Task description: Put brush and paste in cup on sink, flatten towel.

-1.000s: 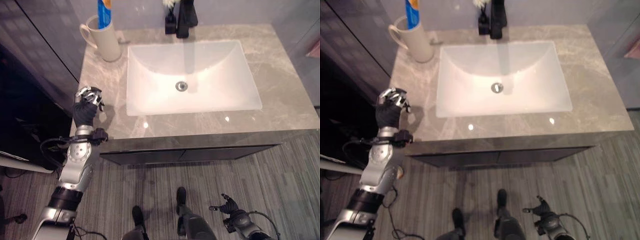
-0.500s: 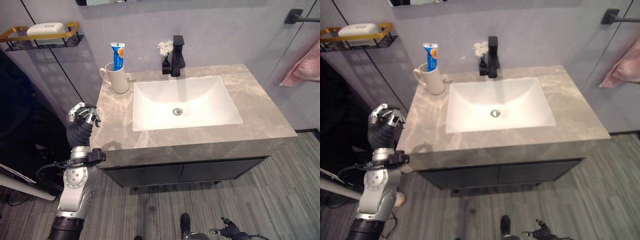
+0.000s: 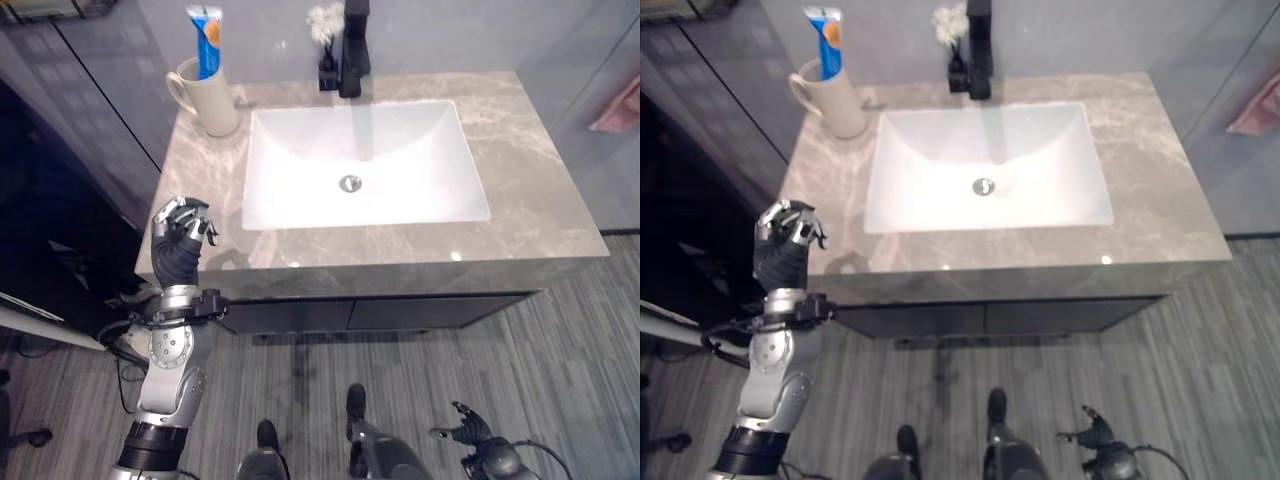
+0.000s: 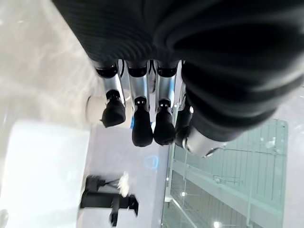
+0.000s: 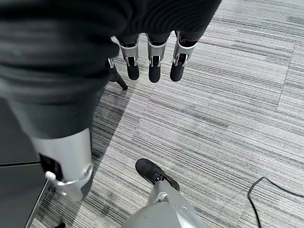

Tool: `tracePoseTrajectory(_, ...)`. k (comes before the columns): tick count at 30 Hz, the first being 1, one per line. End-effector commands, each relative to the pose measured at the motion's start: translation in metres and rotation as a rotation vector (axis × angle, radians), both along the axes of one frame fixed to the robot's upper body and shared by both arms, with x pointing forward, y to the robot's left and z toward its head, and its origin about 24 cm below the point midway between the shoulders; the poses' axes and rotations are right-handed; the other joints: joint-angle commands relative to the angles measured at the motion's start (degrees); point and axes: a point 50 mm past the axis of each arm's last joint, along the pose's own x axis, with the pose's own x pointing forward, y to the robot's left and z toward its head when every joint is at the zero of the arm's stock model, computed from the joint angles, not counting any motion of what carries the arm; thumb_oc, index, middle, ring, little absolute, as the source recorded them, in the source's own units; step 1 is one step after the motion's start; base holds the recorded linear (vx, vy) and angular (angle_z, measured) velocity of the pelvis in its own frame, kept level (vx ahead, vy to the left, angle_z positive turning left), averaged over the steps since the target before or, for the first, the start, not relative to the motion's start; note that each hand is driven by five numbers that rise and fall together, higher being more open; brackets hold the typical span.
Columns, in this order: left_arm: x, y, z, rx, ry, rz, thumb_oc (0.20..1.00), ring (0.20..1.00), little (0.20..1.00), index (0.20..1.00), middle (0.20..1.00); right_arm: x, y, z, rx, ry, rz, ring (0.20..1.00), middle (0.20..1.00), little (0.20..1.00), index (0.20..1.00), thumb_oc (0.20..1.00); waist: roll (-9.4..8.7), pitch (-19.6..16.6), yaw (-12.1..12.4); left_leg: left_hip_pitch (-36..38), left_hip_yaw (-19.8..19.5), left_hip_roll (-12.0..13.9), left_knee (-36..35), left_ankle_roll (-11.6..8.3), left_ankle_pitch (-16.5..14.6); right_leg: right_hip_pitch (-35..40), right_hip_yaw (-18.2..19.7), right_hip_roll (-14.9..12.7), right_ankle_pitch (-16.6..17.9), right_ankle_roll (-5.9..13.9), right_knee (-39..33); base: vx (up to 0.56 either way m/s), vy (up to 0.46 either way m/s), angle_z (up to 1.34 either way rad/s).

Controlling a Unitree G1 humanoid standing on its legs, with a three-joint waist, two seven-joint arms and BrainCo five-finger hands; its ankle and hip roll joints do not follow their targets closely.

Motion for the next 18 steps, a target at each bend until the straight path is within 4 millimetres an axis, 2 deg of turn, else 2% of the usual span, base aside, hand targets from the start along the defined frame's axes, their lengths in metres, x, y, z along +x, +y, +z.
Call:
tracePoseTrajectory(1,-0.009,0.012,0.026,0.045,-0.136,0.068,0.200,0.200,0.200,0.200,0.200,0.006,0.010,0.003,0.020,-0.074,0.004,1.000,1.000,1.000,1.000,1.000,-1.73,-2.4,0.6,-5.7,-0.9,-3.5,-3.1,-0.83,4.1,4.6,3.0,-1.3,-8.2,3.47,5.3,0.14,0.058,0.09)
tracePoseTrajectory(2,-0.009,0.012,0.026,0.045,-0.135,0.068,0.200,0.200,0.200,0.200,0.200,0.006,0.011,0.003,0.020,-0.074,0.004,1.000,1.000,1.000,1.000,1.000,-1.77,-2.5,0.6,-5.7,-0.9,-3.6,-3.4,-0.85,4.3,4.6,2.9,-1.3,-8.2,3.47,5.3,0.11,0.038,0.16)
tracePoseTrajectory(4,-0.009,0.013,0.027,0.056,-0.140,0.079,0.200,0.200,0.200,0.200,0.200,0.007,0.013,0.004,0.017,-0.081,0.015,1.000,1.000,1.000,1.000,1.000,-1.46,-2.2,1.2,-8.0,-0.8,-2.6,-5.7,-1.74,7.9,5.6,3.7,-0.9,-8.7,3.61,5.2,0.14,0.046,-0.07)
tracePoseTrajectory(7,-0.011,0.014,0.031,0.058,-0.168,0.086,0.200,0.200,0.200,0.200,0.200,0.012,0.018,0.004,0.012,-0.090,0.035,1.000,1.000,1.000,1.000,1.000,-1.04,-2.6,2.4,-8.0,-2.2,-2.9,-6.7,-1.85,8.5,8.0,5.7,-0.5,-9.9,3.99,5.0,0.20,0.085,-0.15)
tracePoseTrajectory(10,-0.014,0.015,0.033,0.071,-0.183,0.088,0.200,0.200,0.200,0.200,0.200,0.015,0.021,0.005,0.024,-0.100,0.034,1.000,1.000,1.000,1.000,1.000,-0.72,-3.4,2.8,-6.7,-2.4,-4.0,-5.1,-0.47,6.0,9.8,8.1,-1.7,-11.6,4.41,5.7,0.20,0.206,-0.16)
tracePoseTrajectory(12,-0.014,0.016,0.035,0.089,-0.189,0.094,0.200,0.200,0.200,0.200,0.200,0.018,0.024,0.005,0.033,-0.106,0.033,1.000,1.000,1.000,1.000,1.000,-1.12,-3.7,2.8,-7.1,-2.0,-5.3,-1.7,0.55,3.8,10.6,9.4,-3.2,-12.3,4.85,6.8,0.19,0.233,-0.35)
tracePoseTrajectory(13,-0.017,0.018,0.039,0.116,-0.207,0.104,0.200,0.200,0.200,0.200,0.200,0.020,0.027,0.005,0.048,-0.109,0.037,1.000,1.000,1.000,1.000,1.000,-1.51,-4.3,2.8,-7.9,-1.3,-6.5,1.9,1.59,1.5,11.5,10.2,-4.8,-12.5,5.62,6.9,0.16,0.201,-0.57)
tracePoseTrajectory(18,-0.023,0.024,0.044,0.159,-0.231,0.131,0.200,0.200,0.200,0.200,0.200,0.020,0.033,0.004,0.062,-0.107,0.061,1.000,1.000,1.000,1.000,1.000,-2.12,-5.7,3.0,-8.9,0.3,-7.7,5.9,3.13,-2.4,12.1,11.4,-7.6,-12.0,7.44,6.5,0.14,0.195,-0.54)
